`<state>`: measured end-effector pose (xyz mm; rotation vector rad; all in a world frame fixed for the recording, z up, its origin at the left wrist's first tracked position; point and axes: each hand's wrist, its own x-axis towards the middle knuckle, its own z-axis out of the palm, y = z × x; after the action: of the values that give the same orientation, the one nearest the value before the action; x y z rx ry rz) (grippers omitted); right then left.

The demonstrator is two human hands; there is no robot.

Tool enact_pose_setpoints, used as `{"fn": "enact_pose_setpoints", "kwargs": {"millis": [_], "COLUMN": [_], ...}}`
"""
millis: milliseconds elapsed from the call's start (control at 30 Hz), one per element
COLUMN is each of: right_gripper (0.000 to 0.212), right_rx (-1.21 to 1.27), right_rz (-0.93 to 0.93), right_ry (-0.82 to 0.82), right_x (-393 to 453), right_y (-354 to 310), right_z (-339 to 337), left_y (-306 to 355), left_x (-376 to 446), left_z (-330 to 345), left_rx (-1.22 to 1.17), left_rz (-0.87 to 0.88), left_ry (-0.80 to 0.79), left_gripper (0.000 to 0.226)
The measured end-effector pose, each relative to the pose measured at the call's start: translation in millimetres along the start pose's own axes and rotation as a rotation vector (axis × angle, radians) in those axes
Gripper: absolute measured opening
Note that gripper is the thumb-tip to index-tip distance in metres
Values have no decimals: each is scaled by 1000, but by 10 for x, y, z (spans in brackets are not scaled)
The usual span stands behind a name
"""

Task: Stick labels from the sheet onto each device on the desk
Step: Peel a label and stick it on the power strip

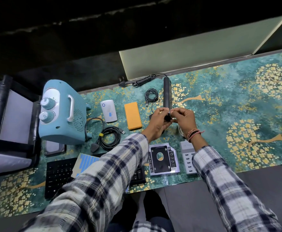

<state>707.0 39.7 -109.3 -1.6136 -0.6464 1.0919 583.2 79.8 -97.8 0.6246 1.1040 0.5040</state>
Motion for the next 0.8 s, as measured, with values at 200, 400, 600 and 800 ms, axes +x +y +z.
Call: {"fn": "enact_pose_setpoints", "kwargs": {"millis": [200, 400, 600, 800], "right_gripper": [12, 10, 24, 23], "right_rx": [47, -78, -551, -743], "right_rz": [49, 32, -37, 102], "right_ry": [-27, 125, 344, 298], "right_x": [-22, 42, 157, 201], "right_y": [-39, -10, -62, -166], "right_z": [-2, -2, 38, 152], "left_y": [-25, -28, -42, -76], "left_x": [1, -15, -4, -1], "left_z": [-25, -13, 12, 13], "left_rx": [-20, 17, 29, 59], "left_rz": [6, -3, -18, -10], "left_ry": [9, 32, 33, 42], "left_gripper": [13, 9, 12, 13]}}
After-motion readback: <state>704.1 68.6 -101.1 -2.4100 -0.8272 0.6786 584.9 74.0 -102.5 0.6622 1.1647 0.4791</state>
